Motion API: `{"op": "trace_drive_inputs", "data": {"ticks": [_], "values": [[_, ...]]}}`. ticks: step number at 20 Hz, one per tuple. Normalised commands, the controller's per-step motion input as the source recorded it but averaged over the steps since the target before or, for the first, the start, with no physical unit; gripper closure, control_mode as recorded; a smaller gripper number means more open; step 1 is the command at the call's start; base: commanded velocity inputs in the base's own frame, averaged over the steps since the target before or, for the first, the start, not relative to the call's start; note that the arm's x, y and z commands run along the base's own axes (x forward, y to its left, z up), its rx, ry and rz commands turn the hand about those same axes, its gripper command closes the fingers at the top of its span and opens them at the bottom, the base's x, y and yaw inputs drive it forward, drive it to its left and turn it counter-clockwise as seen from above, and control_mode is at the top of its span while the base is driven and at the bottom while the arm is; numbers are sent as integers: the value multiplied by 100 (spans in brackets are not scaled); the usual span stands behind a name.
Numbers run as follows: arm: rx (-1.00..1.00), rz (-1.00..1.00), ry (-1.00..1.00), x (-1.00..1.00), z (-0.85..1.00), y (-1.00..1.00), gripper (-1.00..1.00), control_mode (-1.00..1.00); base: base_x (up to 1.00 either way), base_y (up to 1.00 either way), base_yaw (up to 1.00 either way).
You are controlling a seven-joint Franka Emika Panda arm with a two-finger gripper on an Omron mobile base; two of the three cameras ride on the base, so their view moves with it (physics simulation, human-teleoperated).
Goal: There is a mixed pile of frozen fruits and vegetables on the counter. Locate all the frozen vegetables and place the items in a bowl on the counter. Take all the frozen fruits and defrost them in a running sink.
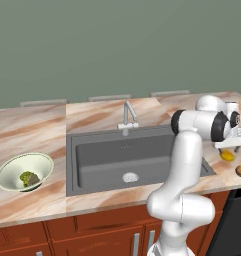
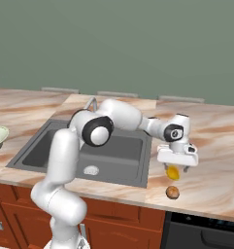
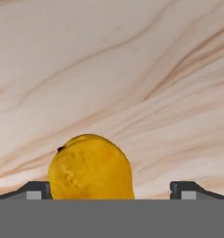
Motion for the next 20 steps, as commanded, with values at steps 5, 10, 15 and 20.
{"op": "trace_drive_inputs", "data": {"ticks": [5,10,15,20], "values": [[4,-18,4,-30,-39,4,-100,-100,0,0,0],[6,-21,0,-43,-53,0,100,-100,0,0,0],[1,-9,0,-5,-13,7,100,-100,0,0,0],[-11,-11,-6,-6,30,90,100,-100,0,0,0]]}}
